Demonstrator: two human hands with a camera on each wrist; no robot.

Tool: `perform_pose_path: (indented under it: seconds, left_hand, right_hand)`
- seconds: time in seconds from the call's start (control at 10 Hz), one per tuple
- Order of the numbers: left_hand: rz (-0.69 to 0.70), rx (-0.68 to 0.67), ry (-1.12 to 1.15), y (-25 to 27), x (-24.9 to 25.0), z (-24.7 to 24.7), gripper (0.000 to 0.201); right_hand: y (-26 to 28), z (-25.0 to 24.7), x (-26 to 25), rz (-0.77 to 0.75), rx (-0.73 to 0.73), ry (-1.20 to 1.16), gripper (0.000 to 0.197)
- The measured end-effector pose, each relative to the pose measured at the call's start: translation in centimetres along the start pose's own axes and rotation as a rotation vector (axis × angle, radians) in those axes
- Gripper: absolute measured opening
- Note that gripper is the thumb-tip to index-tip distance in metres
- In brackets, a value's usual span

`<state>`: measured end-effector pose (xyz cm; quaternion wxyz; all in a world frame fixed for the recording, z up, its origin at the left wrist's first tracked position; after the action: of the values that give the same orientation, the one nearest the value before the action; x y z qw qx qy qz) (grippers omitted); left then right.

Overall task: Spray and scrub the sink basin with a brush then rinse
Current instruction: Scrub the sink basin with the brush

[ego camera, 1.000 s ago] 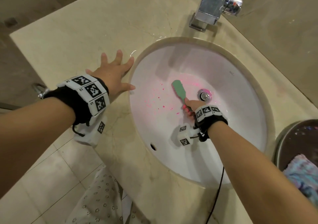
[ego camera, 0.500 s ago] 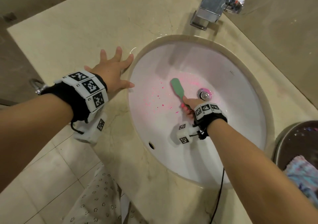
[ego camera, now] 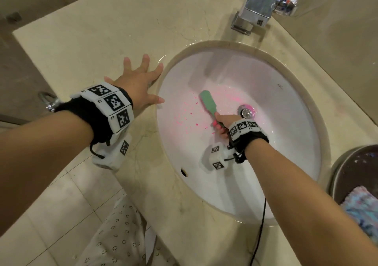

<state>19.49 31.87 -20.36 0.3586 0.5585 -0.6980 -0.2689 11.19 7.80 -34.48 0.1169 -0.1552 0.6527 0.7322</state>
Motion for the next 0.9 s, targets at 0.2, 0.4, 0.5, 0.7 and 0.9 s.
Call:
perform_pose_path:
  seconds: [0.2,0.4,0.5,0.7,0.9]
  left_hand:
    - [-0.002,0.005,-0.003,-0.1,0.0,0.0,0.084]
    - [0.007,0.008,-0.012,-0.1,-0.1,0.0,0.084]
    - [0.007,0.012,-0.009,-0.2,-0.1,0.0,0.084]
    - [0.000,0.003,-0.006,-0.3,-0.1,0.1,0.084]
    - [-0.001,0.004,-0.010,-0.4,-0.2,0.1,0.084]
  right_hand:
    - [1.7,-3.3,2.7,0.113,0.049,0.129,0.038]
    - [0.2,-2.9,-0.3,0.023,0.115,0.001,0.039]
    - [-0.2,0.1,-0.9,0.004,-0.011,-0.076,0.042]
    - [0.5,-0.8,2.1,0.074,-0.008,0.093,0.042]
    - [1.4,-3.6,0.8,0.100,0.127,0.113,0.041]
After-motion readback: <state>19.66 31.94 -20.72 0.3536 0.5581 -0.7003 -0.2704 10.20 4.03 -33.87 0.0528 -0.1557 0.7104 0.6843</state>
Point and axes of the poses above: each hand's wrist, its own y-axis away from the middle knuckle, its own z-axis out of the palm, x = y × z, the point moved 6 cm from there along -y, towards the middle knuckle, and after that the axes turned 15 degrees about -x, right-handed, at the moved point
